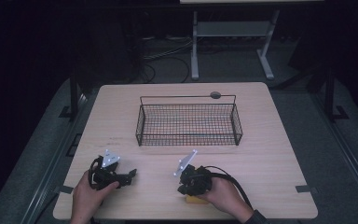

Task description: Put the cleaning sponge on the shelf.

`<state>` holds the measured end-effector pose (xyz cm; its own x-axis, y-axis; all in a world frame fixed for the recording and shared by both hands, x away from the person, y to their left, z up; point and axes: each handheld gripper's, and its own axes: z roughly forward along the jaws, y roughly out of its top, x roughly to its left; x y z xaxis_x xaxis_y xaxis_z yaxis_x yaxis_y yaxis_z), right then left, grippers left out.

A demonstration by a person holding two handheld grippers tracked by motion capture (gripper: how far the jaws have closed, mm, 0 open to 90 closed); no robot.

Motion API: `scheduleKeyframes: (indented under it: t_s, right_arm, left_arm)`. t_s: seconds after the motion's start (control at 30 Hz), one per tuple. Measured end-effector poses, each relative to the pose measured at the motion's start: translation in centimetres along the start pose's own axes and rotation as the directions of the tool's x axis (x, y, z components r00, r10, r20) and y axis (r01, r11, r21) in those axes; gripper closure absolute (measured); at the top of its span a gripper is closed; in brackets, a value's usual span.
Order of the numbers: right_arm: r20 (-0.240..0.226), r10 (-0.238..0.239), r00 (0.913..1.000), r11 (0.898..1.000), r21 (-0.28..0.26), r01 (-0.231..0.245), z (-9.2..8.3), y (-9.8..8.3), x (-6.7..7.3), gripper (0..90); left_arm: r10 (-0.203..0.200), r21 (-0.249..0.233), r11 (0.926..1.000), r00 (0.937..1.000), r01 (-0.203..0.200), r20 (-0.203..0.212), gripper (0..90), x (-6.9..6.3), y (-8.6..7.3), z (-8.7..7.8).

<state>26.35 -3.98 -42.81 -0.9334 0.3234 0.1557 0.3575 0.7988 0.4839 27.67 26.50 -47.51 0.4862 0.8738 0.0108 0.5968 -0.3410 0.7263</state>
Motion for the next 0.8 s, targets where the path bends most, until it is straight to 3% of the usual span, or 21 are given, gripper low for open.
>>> scheduleKeyframes:
  t_s: [0.8]
  right_arm:
    - [0.035, 0.078, 0.9963, 0.997, -0.002, -0.078, -1.9, -3.3, -1.4, 89.7]
  left_arm:
    - [0.001, 0.001, 1.0, 1.0, -0.001, 0.0, 12.8, 0.0, 0.0, 0.0]
